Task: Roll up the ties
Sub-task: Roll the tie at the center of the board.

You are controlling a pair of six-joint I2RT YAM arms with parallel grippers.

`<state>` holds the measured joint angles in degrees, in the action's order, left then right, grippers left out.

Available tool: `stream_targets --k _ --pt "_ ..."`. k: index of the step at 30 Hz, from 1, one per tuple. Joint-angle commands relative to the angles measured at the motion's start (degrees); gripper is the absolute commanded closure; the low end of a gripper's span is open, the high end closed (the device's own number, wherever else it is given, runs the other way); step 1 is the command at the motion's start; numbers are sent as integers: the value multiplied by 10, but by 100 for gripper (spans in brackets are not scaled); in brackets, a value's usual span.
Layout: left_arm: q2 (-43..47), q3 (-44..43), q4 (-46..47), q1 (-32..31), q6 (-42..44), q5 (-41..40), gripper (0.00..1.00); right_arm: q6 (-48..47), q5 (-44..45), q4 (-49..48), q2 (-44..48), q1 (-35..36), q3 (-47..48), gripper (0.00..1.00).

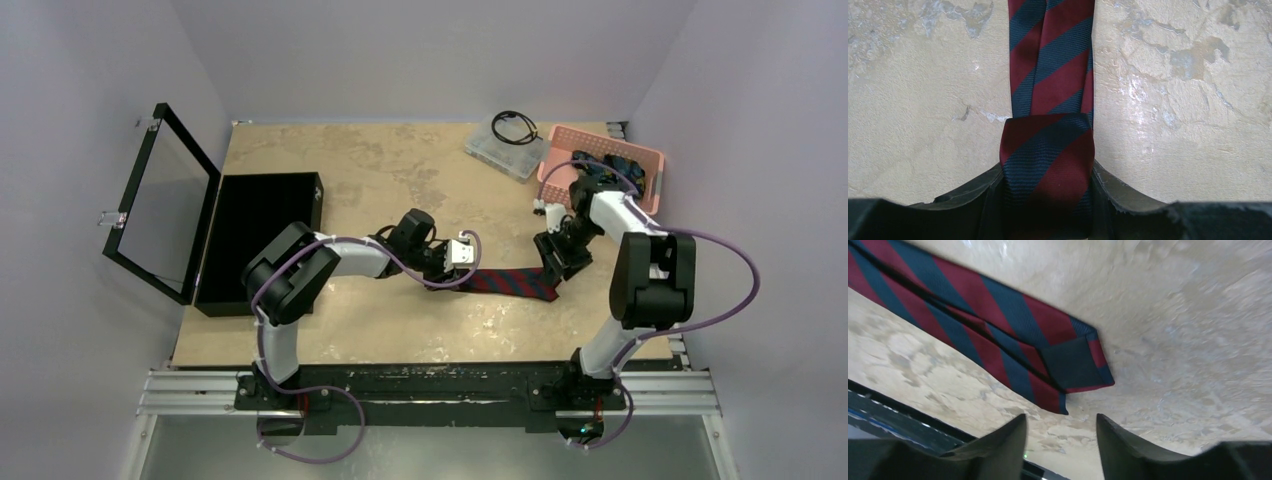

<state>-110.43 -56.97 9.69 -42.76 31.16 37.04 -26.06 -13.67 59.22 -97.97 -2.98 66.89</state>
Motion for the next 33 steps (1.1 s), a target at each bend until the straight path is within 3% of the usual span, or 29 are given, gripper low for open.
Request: stream_targets --k 1,7,13,16,18,23,33 --pt "-42 16 -93 5 23 -37 97 -21 48 -7 7 3 -36 45" --pt "-37 19 -91 5 25 -36 97 -8 21 -29 -38 3 -36 46" --pt "-36 20 -90 5 25 -38 96 -13 -56 6 -68 3 -18 59" --pt "-36 20 -90 5 25 -37 96 -17 -64 23 -70 3 -5 90" --pt "-34 20 -91 5 27 -39 96 -22 -63 46 -59 3 12 100" --pt "-34 19 -95 4 30 -38 97 -37 -45 88 -45 2 73 100" --pt "-32 16 -115 6 37 -43 96 -47 0 139 -104 3 150 99"
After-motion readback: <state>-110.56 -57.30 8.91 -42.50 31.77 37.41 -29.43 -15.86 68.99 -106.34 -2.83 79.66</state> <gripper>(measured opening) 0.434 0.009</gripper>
